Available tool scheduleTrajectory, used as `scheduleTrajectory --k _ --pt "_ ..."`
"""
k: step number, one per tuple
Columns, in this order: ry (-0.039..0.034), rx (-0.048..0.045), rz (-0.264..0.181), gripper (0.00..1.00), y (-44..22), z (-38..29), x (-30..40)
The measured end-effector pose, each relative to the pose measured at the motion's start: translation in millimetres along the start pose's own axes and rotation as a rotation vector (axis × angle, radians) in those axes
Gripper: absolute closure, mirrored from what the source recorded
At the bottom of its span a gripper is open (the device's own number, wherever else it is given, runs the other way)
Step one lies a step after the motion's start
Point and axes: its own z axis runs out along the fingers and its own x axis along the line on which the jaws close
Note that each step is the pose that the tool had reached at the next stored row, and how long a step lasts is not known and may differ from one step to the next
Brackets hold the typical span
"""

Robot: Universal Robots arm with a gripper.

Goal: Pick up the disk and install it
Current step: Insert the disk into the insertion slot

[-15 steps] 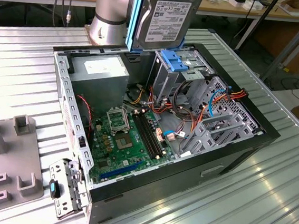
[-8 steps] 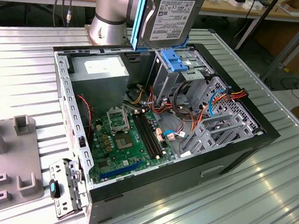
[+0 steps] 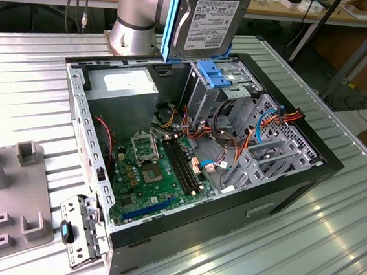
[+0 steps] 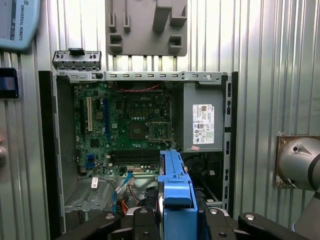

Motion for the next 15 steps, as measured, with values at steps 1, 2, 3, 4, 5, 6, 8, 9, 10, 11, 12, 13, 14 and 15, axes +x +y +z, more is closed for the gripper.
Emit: scheduleTrajectory --k 1,2,3,4,5,6,8,9,10,11,12,13,14,15 --pt "0.0000 0.0001 0.000 0.63 0.0 0.0 0.0" --pt "0.0000 0.0002 0.000 0.63 0.0 0.0 0.0" --pt "-0.0001 0.0002 0.000 0.63 0.0 0.0 0.0" --pt "-0.0001 0.0008 0.000 0.63 0.0 0.0 0.0" --pt "-0.0010 0.0018 0.000 0.63 0.0 -0.1 1.1" --pt "-0.0013 0.0017 0.000 0.63 -0.4 -0.1 3.0" --pt "-0.0014 -0.0072 0.001 0.63 -4.3 0.5 9.3" --pt "0.0004 -0.0213 0.002 0.63 -6.2 0.6 9.4" --pt "0.0106 -0.0299 0.001 0.63 -8.7 1.4 9.5" --pt "0.0128 -0.0314 0.001 0.63 -12.5 2.0 9.5" --pt "0.0140 -0.0319 0.001 0.63 -15.0 2.3 9.5" --pt "0.0154 -0.0327 0.001 0.63 -18.5 2.7 9.6" --pt "0.0169 -0.0335 0.001 0.63 -21.8 3.1 9.8" --pt "0.0185 -0.0344 0.001 0.63 -25.0 3.4 10.1"
